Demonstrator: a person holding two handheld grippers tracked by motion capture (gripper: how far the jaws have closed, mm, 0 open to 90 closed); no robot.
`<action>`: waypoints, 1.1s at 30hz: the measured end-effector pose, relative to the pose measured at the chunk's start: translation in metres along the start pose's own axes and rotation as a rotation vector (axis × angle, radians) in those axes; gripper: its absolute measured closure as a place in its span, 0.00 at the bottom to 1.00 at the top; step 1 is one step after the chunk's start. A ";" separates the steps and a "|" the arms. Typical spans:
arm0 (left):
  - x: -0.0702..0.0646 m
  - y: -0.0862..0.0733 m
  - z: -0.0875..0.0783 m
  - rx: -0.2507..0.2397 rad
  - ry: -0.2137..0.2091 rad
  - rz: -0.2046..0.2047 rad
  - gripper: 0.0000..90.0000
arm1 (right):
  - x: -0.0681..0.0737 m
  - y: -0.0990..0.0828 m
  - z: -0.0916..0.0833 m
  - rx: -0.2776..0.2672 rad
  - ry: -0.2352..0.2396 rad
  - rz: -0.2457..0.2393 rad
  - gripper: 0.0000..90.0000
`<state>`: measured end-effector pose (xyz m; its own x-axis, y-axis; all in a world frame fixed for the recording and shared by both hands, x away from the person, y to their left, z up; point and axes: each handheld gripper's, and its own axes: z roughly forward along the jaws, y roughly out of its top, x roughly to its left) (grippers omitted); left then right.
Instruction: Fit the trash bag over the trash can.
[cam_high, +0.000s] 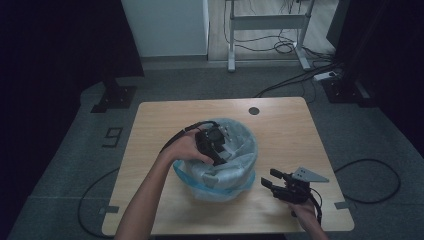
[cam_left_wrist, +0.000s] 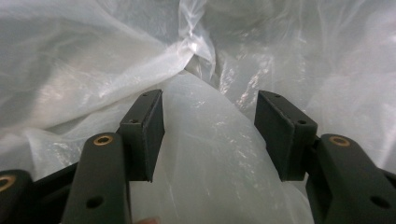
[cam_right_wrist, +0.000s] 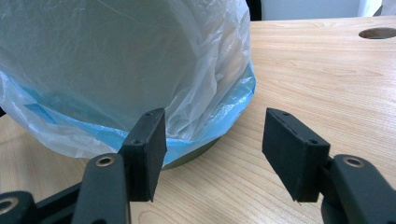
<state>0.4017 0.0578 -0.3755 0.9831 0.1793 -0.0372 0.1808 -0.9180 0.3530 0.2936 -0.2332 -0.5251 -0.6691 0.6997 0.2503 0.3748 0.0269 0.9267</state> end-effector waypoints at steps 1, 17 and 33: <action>0.000 0.000 0.001 0.008 0.000 -0.002 0.48 | 0.000 0.000 0.000 0.000 0.000 0.000 0.43; -0.002 -0.021 -0.036 -0.252 0.060 -0.059 0.40 | -0.001 0.000 -0.001 -0.003 -0.006 0.005 0.43; -0.028 -0.090 -0.067 -0.536 0.238 -0.140 0.37 | -0.001 0.000 -0.002 0.005 -0.030 -0.012 0.41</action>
<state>0.3556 0.1592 -0.3434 0.9060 0.4172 0.0711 0.2074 -0.5843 0.7846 0.2927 -0.2352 -0.5245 -0.6540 0.7205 0.2303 0.3696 0.0388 0.9284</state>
